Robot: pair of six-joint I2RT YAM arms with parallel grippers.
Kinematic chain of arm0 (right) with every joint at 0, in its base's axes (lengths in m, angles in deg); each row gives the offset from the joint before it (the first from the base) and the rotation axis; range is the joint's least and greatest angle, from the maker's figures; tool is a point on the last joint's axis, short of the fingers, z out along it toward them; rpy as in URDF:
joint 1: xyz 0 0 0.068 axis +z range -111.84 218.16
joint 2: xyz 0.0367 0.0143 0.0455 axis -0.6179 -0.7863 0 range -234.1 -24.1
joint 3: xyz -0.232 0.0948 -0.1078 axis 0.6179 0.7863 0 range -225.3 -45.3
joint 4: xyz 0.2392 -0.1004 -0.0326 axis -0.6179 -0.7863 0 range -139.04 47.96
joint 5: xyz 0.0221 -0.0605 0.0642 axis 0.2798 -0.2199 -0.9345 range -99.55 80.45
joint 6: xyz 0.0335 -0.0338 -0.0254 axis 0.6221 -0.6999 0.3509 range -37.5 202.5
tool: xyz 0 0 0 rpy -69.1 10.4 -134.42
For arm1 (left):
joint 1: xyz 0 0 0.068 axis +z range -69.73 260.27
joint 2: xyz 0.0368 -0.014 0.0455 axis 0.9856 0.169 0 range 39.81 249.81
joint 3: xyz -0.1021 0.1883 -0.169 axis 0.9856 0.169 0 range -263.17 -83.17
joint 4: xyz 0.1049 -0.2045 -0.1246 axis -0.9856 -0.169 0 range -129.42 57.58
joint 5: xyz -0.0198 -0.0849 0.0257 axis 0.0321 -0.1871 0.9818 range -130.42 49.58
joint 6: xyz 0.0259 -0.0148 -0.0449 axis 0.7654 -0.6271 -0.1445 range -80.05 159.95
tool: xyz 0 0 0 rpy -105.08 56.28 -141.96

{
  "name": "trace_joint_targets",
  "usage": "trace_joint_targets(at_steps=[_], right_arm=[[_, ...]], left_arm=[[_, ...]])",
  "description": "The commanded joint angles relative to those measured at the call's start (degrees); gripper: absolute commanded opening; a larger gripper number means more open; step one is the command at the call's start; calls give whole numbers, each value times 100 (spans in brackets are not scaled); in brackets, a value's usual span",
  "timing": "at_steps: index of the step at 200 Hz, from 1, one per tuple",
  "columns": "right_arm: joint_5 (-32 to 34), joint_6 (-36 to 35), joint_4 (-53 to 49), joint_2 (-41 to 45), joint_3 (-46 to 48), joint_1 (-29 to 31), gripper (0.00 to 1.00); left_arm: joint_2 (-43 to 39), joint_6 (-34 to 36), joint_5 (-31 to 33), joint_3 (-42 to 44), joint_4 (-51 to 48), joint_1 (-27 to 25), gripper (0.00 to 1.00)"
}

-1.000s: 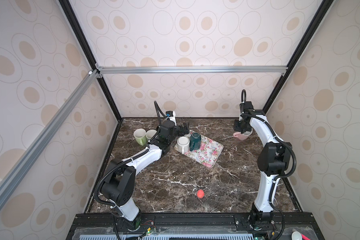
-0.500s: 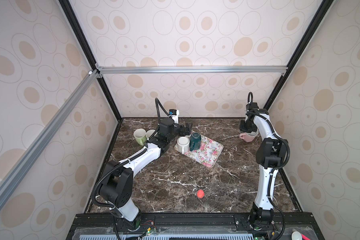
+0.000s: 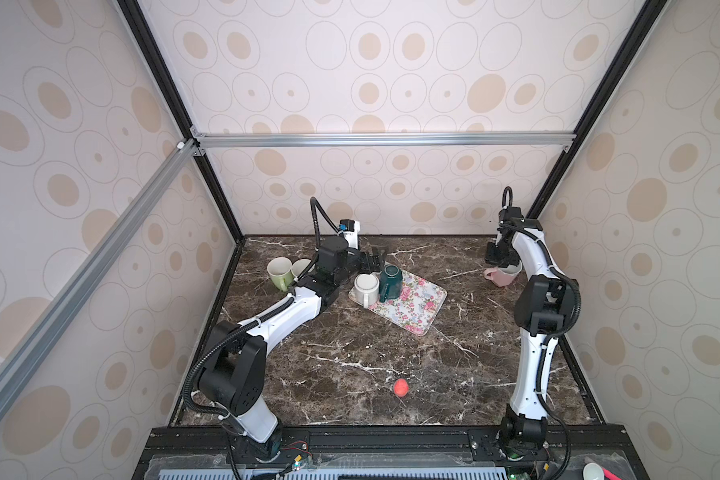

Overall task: Turn the mug right side up
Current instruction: 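Lower the pink mug opening-up onto the table with the right gripper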

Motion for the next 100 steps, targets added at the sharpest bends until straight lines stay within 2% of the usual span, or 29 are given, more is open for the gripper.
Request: trace_joint_targets(at_steps=[1, 15, 22, 28, 100], right_arm=[[-98, -64, -176, -181, -97, -3, 0], [-180, -52, -168, -173, -102, -3, 0], [-177, -45, -178, -160, -102, -3, 3], [-185, -55, -188, -153, -102, -4, 0], [-555, 71, -199, -34, -146, -5, 0]], left_arm=[[-257, -108, -120, 31, 184, 27, 98], [-266, -145, -162, 51, 200, 26, 98], [-265, -156, -182, 64, 192, 26, 98], [-266, -168, -201, 70, 190, 28, 98], [-326, -188, -193, 193, 248, 29, 98]])
